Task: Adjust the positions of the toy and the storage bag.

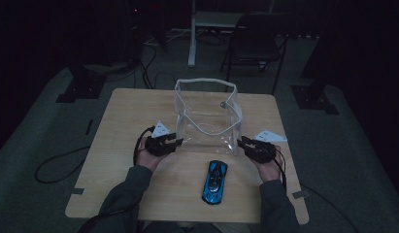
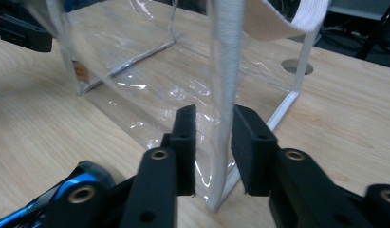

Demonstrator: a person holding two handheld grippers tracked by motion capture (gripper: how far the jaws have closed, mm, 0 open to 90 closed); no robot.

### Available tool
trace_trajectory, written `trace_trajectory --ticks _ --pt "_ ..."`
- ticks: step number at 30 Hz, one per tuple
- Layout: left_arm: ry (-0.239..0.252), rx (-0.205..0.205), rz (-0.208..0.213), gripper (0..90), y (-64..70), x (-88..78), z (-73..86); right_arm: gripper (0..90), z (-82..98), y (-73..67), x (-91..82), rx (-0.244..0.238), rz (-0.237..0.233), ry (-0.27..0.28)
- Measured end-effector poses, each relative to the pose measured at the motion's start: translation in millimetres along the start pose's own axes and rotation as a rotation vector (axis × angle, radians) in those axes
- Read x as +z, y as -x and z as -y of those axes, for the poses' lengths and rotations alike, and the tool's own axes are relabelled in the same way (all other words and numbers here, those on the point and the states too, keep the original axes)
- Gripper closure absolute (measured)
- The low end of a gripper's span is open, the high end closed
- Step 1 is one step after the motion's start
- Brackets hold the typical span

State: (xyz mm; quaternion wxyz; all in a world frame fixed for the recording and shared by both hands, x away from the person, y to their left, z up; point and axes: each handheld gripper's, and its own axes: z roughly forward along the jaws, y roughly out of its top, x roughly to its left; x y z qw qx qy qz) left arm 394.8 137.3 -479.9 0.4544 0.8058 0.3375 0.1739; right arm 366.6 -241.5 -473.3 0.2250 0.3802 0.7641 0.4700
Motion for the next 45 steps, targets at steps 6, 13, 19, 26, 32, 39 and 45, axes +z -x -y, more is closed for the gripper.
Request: trace_trajectory --ticks 6,13,19,26,32,39,45 --pt "0.022 -0.004 -0.01 54.0 11.1 -13.0 4.3 63.8 7.1 -9.7 -10.7 -0.021 0.008 -0.009" --pt "0.012 0.001 0.044 51.1 32.2 -20.9 12.6 61.0 27.9 -26.0 -14.4 -0.029 -0.019 -0.059" --pt "-0.02 0.024 0.092 49.3 50.1 -12.9 18.5 57.8 47.8 -44.9 -15.1 -0.056 -0.062 -0.124" --pt "-0.06 0.046 0.152 48.8 70.0 -6.1 29.2 51.1 67.9 -66.8 -17.4 -0.117 -0.117 -0.235" --pt "-0.084 0.056 0.175 48.1 80.0 -6.2 39.8 41.5 82.3 -88.5 -14.2 -0.192 -0.167 -0.333" --pt "-0.088 0.041 0.175 47.8 78.1 -11.5 45.8 40.7 82.8 -90.5 -12.6 -0.181 -0.214 -0.33" --pt "-0.079 0.038 0.164 46.5 78.9 -15.2 48.3 30.7 75.7 -102.8 2.2 -0.182 -0.196 -0.337"
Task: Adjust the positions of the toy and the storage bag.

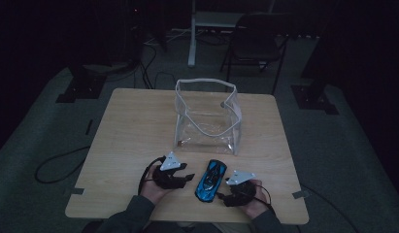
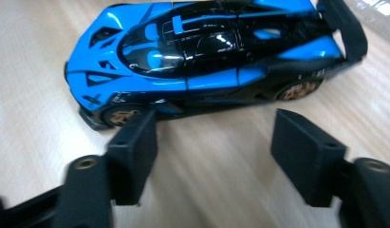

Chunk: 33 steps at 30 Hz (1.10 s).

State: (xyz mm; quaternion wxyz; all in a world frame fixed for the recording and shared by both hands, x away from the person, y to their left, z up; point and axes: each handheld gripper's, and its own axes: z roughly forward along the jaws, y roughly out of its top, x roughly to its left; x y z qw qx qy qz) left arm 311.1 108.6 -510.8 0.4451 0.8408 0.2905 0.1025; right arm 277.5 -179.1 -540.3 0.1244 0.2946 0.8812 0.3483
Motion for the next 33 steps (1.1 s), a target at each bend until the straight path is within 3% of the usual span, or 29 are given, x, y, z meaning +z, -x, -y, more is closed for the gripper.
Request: trace_trajectory --ticks 3,4,5,7,9,14,17,18,19,21,22,26,27,28,29,33 --pt "0.002 0.001 -0.002 45.5 0.3 -0.4 0.3 29.9 -3.0 -1.7 2.7 0.0 0.013 -0.002" --pt "0.004 0.007 -0.013 44.0 0.6 -1.2 1.7 21.3 -13.4 -7.9 12.8 -0.004 0.064 0.0" --pt "0.003 0.005 -0.015 44.0 0.7 -1.4 2.5 21.3 -13.4 -7.9 12.8 -0.004 0.064 0.0" --pt "0.002 0.01 -0.019 41.4 1.4 -1.0 4.7 16.5 -23.1 -11.7 21.8 -0.004 0.12 -0.003" --pt "-0.005 0.023 -0.019 38.4 3.2 -0.1 6.6 13.3 -27.9 -9.8 27.1 0.019 0.143 -0.005" --pt "-0.024 0.05 -0.03 31.8 8.0 6.8 9.5 13.0 -35.6 -7.0 35.6 0.047 0.161 0.0" --pt "-0.041 0.059 -0.039 29.0 10.8 11.0 12.6 14.4 -36.7 -5.3 33.9 0.053 0.138 0.019" --pt "-0.048 0.062 -0.034 27.3 12.9 13.4 13.8 17.6 -34.1 -2.6 25.8 0.046 0.141 0.059" --pt "-0.048 0.062 -0.034 25.9 12.9 13.4 13.8 17.6 -34.1 -2.6 25.8 0.046 0.141 0.059" --pt "-0.056 0.066 -0.051 20.6 16.0 17.5 14.2 22.9 -32.6 9.5 11.5 0.074 0.134 0.122" --pt "-0.064 0.065 -0.046 20.6 17.5 20.1 14.3 22.9 -32.6 9.5 11.5 0.074 0.134 0.122" --pt "-0.085 0.089 -0.055 18.5 25.4 29.3 14.8 39.1 -33.5 26.6 0.2 0.112 0.197 0.188" --pt "-0.085 0.089 -0.055 18.4 25.4 29.3 14.8 39.1 -33.5 26.6 0.2 0.112 0.197 0.188" --pt "-0.097 0.105 -0.079 18.4 28.0 34.0 15.1 43.1 -34.3 30.3 -1.2 0.115 0.225 0.192" --pt "-0.102 0.103 -0.075 18.0 27.8 35.8 15.1 49.2 -35.5 38.7 -1.7 0.123 0.272 0.186" --pt "-0.117 0.1 -0.091 18.1 27.2 40.0 15.0 55.9 -34.1 53.3 6.4 0.166 0.283 0.137"
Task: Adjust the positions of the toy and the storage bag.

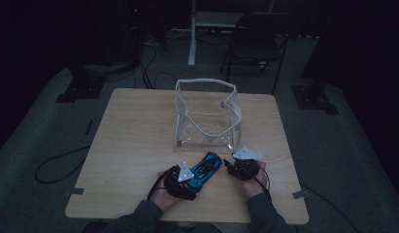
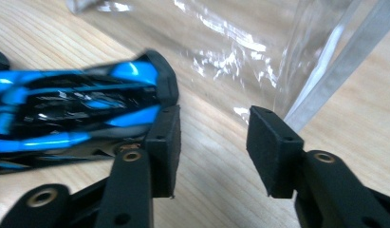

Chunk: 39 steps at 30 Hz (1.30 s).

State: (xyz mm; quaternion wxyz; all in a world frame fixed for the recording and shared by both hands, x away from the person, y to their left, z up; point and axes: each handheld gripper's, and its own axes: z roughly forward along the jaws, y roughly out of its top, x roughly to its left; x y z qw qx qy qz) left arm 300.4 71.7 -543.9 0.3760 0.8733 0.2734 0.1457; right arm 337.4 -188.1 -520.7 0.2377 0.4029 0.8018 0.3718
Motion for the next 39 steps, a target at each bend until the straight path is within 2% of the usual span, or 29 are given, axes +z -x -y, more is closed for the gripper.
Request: trace_trajectory --ticks 5,7,8,9,14,16,18,19,24,25,26,28,30,33,35,39 --pt "-0.01 -0.002 0.004 18.4 -0.8 -0.1 -0.5 56.3 2.9 2.4 22.8 -0.005 -0.004 -0.067" --pt "-0.015 0.0 0.005 18.4 -1.8 -1.0 -0.4 56.3 3.3 2.8 26.6 -0.01 -0.009 -0.08" --pt "-0.016 -0.001 0.006 18.4 -2.3 -1.4 -0.2 56.3 3.6 2.4 30.5 -0.016 -0.04 -0.083" --pt "-0.022 0.005 0.002 18.3 -4.0 -3.5 1.1 56.3 4.1 2.0 30.7 -0.042 -0.057 -0.078" --pt "-0.036 0.016 -0.009 18.3 -9.7 -9.5 4.7 55.8 6.0 2.2 25.8 -0.069 -0.109 -0.059" --pt "-0.043 0.012 -0.019 18.3 -14.8 -13.2 7.2 54.6 6.9 -0.3 22.8 -0.093 -0.145 -0.046" --pt "-0.049 0.006 -0.034 18.3 -19.8 -16.3 9.3 54.3 7.1 -1.2 22.4 -0.104 -0.154 -0.04" --pt "-0.051 0.006 -0.04 18.3 -22.8 -18.2 10.8 53.6 7.1 -4.2 21.3 -0.127 -0.176 -0.036" --pt "-0.059 0.011 -0.07 18.3 -34.9 -25.2 15.5 51.3 6.3 -7.0 19.5 -0.144 -0.214 -0.027" --pt "-0.063 0.023 -0.086 18.3 -44.2 -29.4 17.2 50.9 6.1 -7.6 19.6 -0.148 -0.227 -0.024" --pt "-0.06 0.019 -0.096 18.3 -47.8 -30.6 17.8 48.7 5.4 -9.8 20.8 -0.156 -0.254 -0.025" --pt "-0.061 0.01 -0.115 18.4 -56.8 -32.8 19.0 47.3 4.9 -11.6 22.0 -0.161 -0.264 -0.029" --pt "-0.062 -0.019 -0.127 18.4 -66.8 -33.4 20.3 47.0 4.7 -12.8 23.3 -0.17 -0.271 -0.031" --pt "-0.056 -0.056 -0.122 18.6 -76.8 -32.2 21.6 46.8 4.7 -13.7 24.4 -0.168 -0.277 -0.034" --pt "-0.052 -0.069 -0.112 18.6 -80.8 -30.5 22.0 46.8 4.4 -14.1 24.7 -0.17 -0.277 -0.034" --pt "-0.051 -0.121 -0.106 18.6 -86.3 -28.4 25.6 46.8 4.8 -14.3 25.1 -0.176 -0.275 -0.039"
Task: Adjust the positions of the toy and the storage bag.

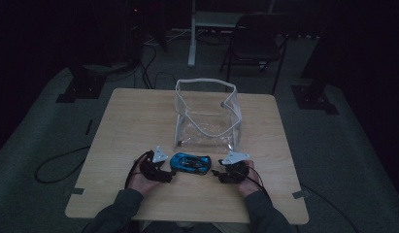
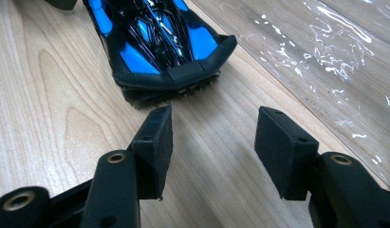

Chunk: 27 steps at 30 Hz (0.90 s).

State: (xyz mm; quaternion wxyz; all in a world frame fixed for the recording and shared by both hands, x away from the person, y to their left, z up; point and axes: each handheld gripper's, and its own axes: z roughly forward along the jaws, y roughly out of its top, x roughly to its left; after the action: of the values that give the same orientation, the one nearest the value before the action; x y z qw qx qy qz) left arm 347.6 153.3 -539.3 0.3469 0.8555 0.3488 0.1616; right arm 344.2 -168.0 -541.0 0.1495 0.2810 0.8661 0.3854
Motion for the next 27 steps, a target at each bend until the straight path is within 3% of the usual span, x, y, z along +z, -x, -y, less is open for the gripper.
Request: trace_trajectory --ticks 3,10,15,18,22,27 --pt "0.007 -0.025 0.009 20.8 -1.6 -2.2 2.6 46.8 1.3 0.9 2.0 0.007 -0.007 -0.013" --pt "0.089 -0.03 0.063 22.8 -3.8 -18.1 5.5 47.6 4.9 5.5 4.5 0.031 -0.032 0.004" --pt "0.139 -0.066 0.088 23.2 -9.1 -21.9 3.5 39.0 4.2 4.0 5.5 0.008 -0.054 -0.005" --pt "0.143 -0.078 0.075 24.4 -13.1 -20.0 1.5 35.1 4.1 3.8 5.8 0.015 -0.045 -0.009" --pt "0.14 -0.099 0.056 25.7 -20.5 -17.3 0.1 35.9 3.6 1.5 6.1 0.041 -0.022 -0.01" --pt "0.132 -0.127 0.024 27.9 -29.3 -13.8 -0.2 39.1 1.9 0.7 6.6 0.034 -0.026 -0.015"
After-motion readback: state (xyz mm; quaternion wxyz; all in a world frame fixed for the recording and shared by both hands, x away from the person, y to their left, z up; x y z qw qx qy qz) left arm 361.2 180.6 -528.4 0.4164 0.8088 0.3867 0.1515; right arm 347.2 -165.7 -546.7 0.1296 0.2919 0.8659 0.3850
